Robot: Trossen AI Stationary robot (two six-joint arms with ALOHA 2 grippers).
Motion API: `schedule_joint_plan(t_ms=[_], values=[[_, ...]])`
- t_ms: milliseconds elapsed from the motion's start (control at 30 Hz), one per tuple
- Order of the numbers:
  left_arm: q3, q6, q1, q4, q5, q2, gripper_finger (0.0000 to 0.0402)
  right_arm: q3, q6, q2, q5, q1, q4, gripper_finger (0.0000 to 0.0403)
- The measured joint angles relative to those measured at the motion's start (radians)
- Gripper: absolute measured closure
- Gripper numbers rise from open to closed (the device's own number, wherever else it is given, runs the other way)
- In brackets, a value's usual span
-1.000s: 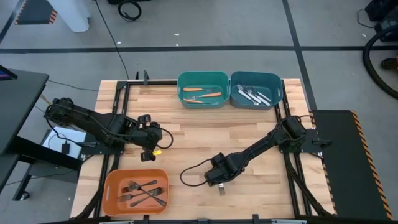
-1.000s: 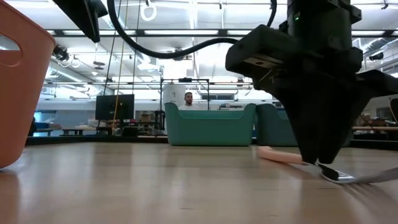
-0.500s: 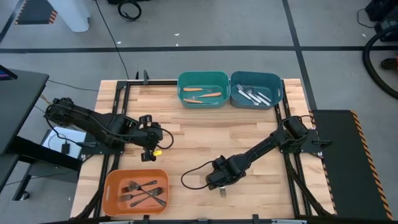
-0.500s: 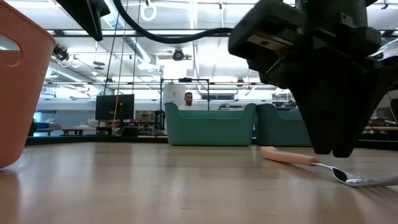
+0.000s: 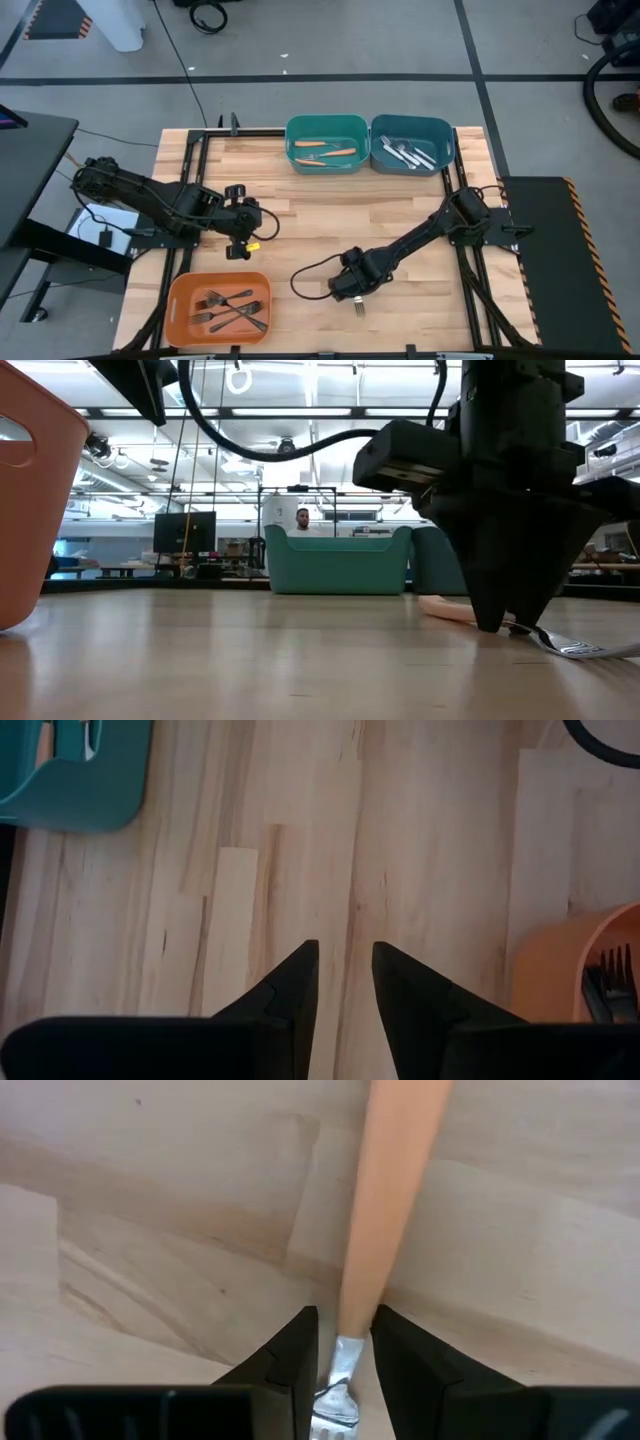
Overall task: Sort silverware by color (type)
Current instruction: Put the orange fork into the green bin
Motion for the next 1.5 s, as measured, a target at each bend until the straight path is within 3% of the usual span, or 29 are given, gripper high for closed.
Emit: schedule_joint_plan(t_ms=[233,433,700,900,1133,1267,1500], values=[[0.000,0.011,0.000,0.002,-0.001,0.000,0.0294,0.005,-0.013,0.019,-0.015,0.000,-0.043,0.0305],[0.000,0.026,0.000,0.004,-0.002,0.000,0.0294,0.005,-0.122,0.020,-0.055,-0.018,-0.054,0.0371],[0.000,0.027,0.040,0.005,-0.002,0.000,0.0294,0.020,-0.219,0.017,-0.096,-0.039,-0.040,0.0372],[0.000,0.040,0.102,0.005,-0.002,0.000,0.0294,0.118,-0.278,-0.002,-0.040,-0.039,-0.100,0.0372],[0.000,0.124,0.184,0.040,-0.002,0.000,0.0294,0.234,-0.346,-0.052,0.152,-0.069,-0.149,0.0372],[0.000,0.162,0.229,0.107,-0.002,0.000,0.0294,0.271,-0.442,-0.089,0.361,-0.140,-0.199,0.0372],[0.000,0.219,0.308,0.206,-0.002,0.000,0.0294,0.275,-0.858,-0.203,0.749,-0.372,-0.194,0.0370]])
